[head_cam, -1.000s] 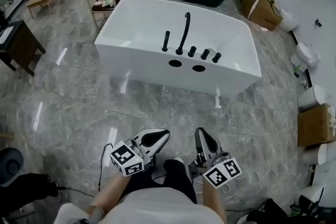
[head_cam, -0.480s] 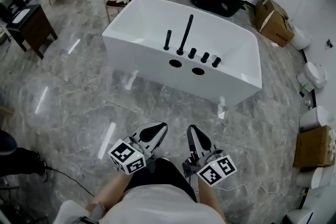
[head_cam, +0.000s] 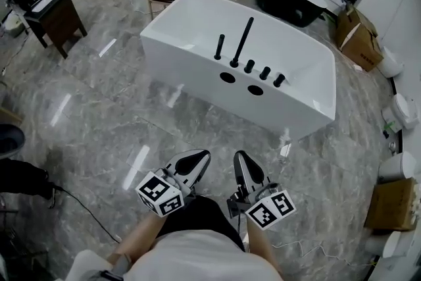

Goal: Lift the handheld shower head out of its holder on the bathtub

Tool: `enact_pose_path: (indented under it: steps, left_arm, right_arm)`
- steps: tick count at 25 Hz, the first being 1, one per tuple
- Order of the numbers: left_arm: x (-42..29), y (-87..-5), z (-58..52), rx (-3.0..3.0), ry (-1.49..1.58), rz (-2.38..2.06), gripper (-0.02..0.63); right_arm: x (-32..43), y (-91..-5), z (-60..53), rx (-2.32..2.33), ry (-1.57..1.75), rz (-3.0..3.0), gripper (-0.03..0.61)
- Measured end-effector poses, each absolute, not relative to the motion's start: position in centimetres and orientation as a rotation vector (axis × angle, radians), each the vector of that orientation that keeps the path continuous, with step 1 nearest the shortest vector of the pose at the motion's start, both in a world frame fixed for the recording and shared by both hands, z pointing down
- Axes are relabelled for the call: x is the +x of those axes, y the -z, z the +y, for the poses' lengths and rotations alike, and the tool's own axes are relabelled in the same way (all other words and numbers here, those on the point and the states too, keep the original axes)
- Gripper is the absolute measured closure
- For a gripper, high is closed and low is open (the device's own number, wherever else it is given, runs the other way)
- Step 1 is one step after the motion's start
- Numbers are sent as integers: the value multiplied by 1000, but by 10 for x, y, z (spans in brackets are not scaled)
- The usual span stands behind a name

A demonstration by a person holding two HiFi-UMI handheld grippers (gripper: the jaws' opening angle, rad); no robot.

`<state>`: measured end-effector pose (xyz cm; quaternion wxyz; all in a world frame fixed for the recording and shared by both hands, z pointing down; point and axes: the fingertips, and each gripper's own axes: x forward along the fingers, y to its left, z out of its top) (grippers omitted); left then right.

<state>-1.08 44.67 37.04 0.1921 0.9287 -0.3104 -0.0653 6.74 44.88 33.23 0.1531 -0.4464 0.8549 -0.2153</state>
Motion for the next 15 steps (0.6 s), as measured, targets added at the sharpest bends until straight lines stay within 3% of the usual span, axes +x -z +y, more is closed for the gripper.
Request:
enact_pose_path:
  steps: [15]
  left_arm:
    - [-8,-360,338,2653,209,-885,601]
  right_arm:
    - [69,-325,346,-1252,572,2502,560]
